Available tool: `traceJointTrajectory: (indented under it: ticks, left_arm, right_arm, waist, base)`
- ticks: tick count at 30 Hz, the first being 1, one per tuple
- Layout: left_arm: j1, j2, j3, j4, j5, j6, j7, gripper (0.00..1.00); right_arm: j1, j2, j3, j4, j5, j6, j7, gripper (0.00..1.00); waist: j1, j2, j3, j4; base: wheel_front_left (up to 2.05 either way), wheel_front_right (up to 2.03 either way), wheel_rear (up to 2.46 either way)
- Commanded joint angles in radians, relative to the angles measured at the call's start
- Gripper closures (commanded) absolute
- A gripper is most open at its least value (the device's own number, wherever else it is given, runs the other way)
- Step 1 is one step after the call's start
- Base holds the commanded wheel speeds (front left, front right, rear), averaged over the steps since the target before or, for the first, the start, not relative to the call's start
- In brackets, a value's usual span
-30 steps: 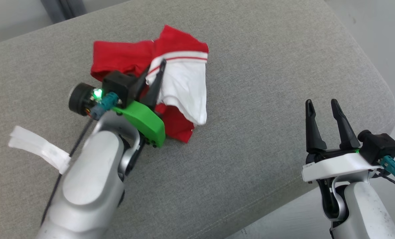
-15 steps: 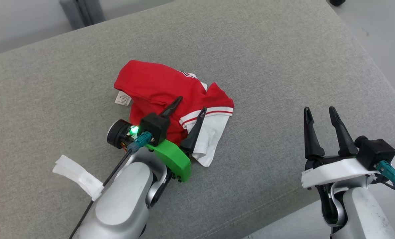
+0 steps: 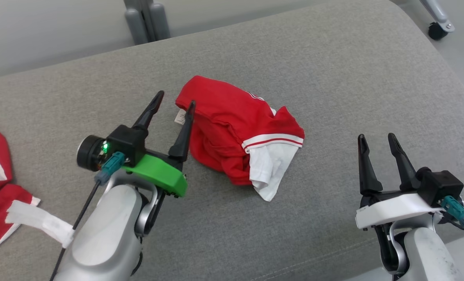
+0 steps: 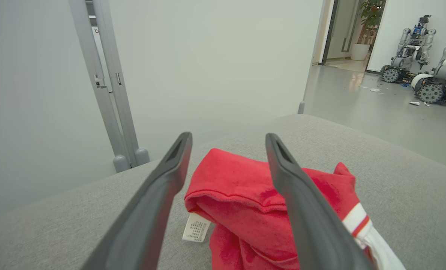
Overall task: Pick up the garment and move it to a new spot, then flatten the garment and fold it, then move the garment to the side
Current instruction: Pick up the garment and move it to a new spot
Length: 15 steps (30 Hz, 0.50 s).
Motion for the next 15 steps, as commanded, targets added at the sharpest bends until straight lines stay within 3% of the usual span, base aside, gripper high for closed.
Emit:
traceJointTrajectory:
  ticks: [1,15]
  left_arm:
    - [0.028,0.017,0.014,-0.009,-0.012,0.011,-0.006,0.0]
    - [0.266,0.134,0.211,-0.171,-0.015,0.089,-0.018,0.0]
  right_arm:
    - [0.014,-0.002,-0.002,0.001,-0.01,-0.001,-0.003,0.0]
    - [0.057,-0.002,-0.001,-0.002,-0.039,-0.001,-0.003,0.0]
  waist:
    - [0.0,-0.0001,-0.032,0.045]
    - [0.0,-0.0001,-0.102,0.154]
  base:
    - [0.0,0.0,0.0]
    - [0.0,0.0,0.0]
